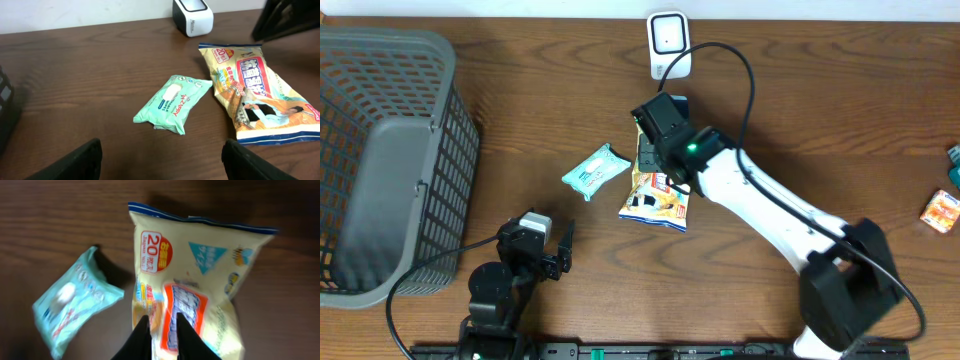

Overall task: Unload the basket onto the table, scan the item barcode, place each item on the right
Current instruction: 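Reach the right gripper to the yellow wipes bag and grasp it, then lift the yellow wipes bag with the right gripper and adjust grip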

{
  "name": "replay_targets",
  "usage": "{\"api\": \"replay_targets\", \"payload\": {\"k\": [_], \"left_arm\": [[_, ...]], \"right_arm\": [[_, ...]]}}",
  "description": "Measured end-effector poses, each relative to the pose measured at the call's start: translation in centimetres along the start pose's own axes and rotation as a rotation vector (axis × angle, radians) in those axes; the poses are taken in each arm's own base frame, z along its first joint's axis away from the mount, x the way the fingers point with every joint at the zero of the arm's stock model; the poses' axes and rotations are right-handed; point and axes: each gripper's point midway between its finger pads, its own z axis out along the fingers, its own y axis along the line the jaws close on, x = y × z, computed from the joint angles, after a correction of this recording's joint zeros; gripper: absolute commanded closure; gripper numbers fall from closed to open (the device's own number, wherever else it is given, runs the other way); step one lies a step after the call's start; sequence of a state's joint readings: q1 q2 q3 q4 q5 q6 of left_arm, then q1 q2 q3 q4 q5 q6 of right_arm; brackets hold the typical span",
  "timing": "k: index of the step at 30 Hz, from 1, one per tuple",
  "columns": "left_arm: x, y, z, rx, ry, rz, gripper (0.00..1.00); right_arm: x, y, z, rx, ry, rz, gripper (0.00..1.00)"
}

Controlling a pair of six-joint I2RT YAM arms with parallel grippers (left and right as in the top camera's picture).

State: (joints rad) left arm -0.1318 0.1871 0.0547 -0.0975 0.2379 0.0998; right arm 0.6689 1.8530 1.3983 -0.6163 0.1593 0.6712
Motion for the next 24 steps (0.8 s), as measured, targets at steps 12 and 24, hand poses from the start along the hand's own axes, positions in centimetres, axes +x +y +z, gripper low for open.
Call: {"api": "replay_targets", "payload": {"k": [12, 24], "left_arm": [[0.0, 0.0, 0.0, 0.0, 0.0, 0.0, 0.23], [0.0, 0.0, 0.0, 0.0, 0.0, 0.0, 0.23]], "right_arm": [[4.7, -2.4, 7.3, 0.146, 0.176, 0.048, 0.99], [5.6, -2.6, 2.4, 0.106, 0.238, 0.03, 0.99]]}}
